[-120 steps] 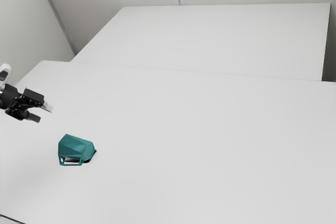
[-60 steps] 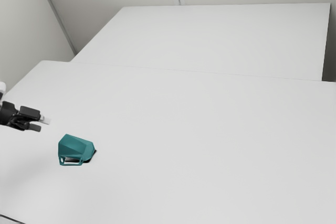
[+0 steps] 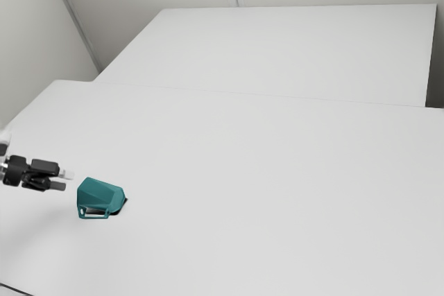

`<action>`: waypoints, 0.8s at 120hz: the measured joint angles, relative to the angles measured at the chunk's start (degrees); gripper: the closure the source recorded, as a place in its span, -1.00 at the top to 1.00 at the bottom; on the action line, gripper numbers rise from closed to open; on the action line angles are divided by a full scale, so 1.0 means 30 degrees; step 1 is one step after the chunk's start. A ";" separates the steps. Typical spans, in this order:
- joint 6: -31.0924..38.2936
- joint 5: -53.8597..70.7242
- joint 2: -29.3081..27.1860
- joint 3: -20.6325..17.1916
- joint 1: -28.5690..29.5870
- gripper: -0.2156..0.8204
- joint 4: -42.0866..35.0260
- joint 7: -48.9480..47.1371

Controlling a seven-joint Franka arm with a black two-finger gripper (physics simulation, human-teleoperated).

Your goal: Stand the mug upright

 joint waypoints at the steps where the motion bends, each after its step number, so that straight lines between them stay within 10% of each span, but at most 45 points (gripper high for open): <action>1: -0.0027 0.0000 0.0044 -0.0003 0.0033 0.58 -0.0001 -0.0006; 96: -0.1087 -0.0431 0.2102 -0.0039 0.0332 0.58 0.0681 -0.1476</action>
